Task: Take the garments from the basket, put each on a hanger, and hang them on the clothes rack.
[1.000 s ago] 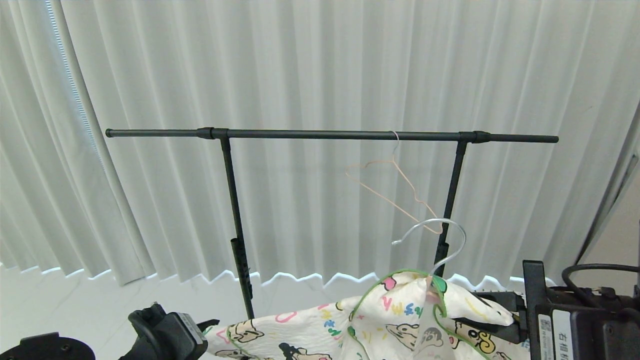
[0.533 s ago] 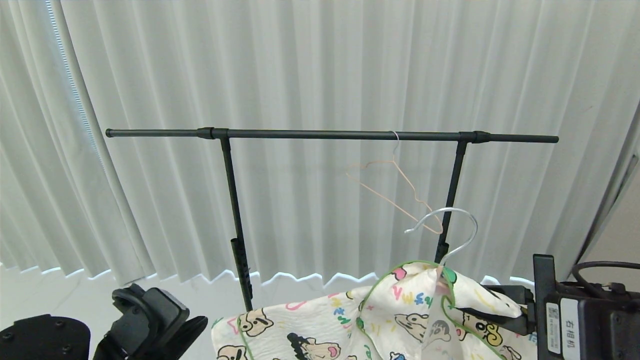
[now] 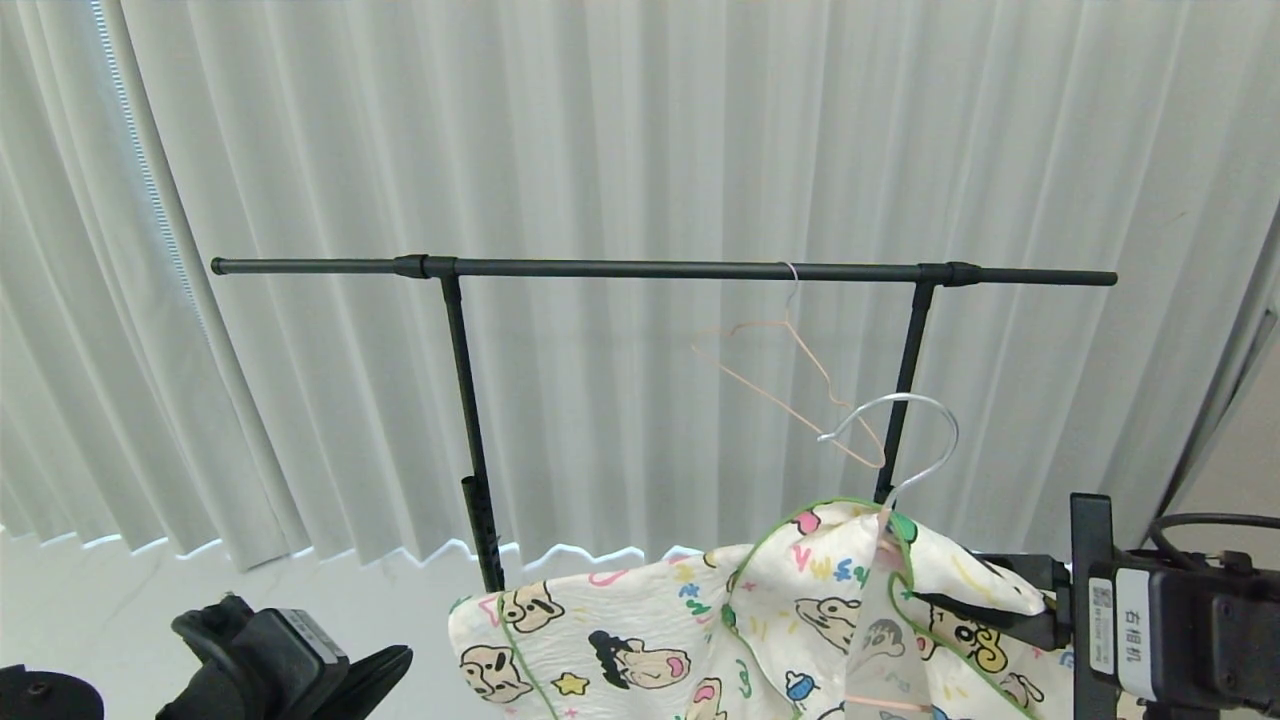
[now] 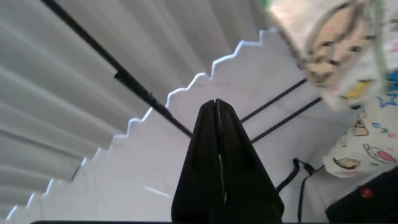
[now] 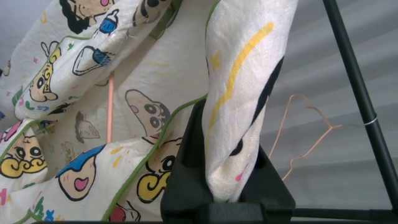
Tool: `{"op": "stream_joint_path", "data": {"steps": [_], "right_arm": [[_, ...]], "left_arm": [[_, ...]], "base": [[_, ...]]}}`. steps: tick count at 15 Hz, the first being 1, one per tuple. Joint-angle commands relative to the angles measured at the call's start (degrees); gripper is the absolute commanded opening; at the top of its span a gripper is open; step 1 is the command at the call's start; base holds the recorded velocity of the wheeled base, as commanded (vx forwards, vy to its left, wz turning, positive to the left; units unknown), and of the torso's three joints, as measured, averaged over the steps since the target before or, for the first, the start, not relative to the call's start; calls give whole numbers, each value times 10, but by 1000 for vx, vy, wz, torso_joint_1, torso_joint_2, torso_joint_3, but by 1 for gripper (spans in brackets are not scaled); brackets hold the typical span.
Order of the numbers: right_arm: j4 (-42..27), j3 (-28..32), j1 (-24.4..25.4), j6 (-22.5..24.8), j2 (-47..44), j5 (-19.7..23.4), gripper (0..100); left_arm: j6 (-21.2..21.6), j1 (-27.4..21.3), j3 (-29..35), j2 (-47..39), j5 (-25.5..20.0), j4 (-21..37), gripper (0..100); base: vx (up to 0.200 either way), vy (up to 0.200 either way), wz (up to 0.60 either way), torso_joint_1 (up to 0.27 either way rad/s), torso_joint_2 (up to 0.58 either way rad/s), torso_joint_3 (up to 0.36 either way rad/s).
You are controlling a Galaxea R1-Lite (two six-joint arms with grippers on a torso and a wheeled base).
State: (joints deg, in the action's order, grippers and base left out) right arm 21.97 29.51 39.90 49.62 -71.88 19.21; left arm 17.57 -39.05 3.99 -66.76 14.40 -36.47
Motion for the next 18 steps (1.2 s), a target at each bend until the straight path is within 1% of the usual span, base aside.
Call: {"op": "stream_joint_path", "data": {"steps": [1, 2, 3, 4, 5, 7, 8, 10, 11, 18], "right_arm": [[0, 3, -1, 0, -2, 2, 0], [1, 3, 0, 0, -2, 3, 0], [1, 2, 2, 0, 0, 6, 0], [2, 3, 4, 0, 1, 11, 0], [4, 3, 10, 0, 2, 17, 0], [14, 2, 23, 0, 2, 20, 0], [15, 2, 24, 1, 2, 20, 0], [16, 2, 24, 1, 2, 20, 0], [16, 3, 24, 0, 1, 20, 0], [16, 6, 20, -1, 1, 18, 0]], "left_arm": [[-3, -33, 2, 13, -14, 0, 100], [-3, -44, 5, 16, -45, 0, 100], [-3, -44, 13, 15, -82, 0, 100], [-4, -44, 23, 9, -99, 0, 100], [-8, -41, 38, -6, -102, 0, 100], [-40, -40, 65, -32, -102, 0, 100], [-53, -40, 62, -36, -103, 0, 100], [-54, -40, 49, -32, -104, 0, 100], [-53, -40, 45, -32, -104, 0, 0], [-53, -31, 45, -34, -99, 0, 0]], "base": [[0, 0, 0, 0, 0, 0], [0, 0, 0, 0, 0, 0], [0, 0, 0, 0, 0, 0], [0, 0, 0, 0, 0, 0], [0, 0, 0, 0, 0, 0], [0, 0, 0, 0, 0, 0], [0, 0, 0, 0, 0, 0], [0, 0, 0, 0, 0, 0], [0, 0, 0, 0, 0, 0], [0, 0, 0, 0, 0, 0]]}}
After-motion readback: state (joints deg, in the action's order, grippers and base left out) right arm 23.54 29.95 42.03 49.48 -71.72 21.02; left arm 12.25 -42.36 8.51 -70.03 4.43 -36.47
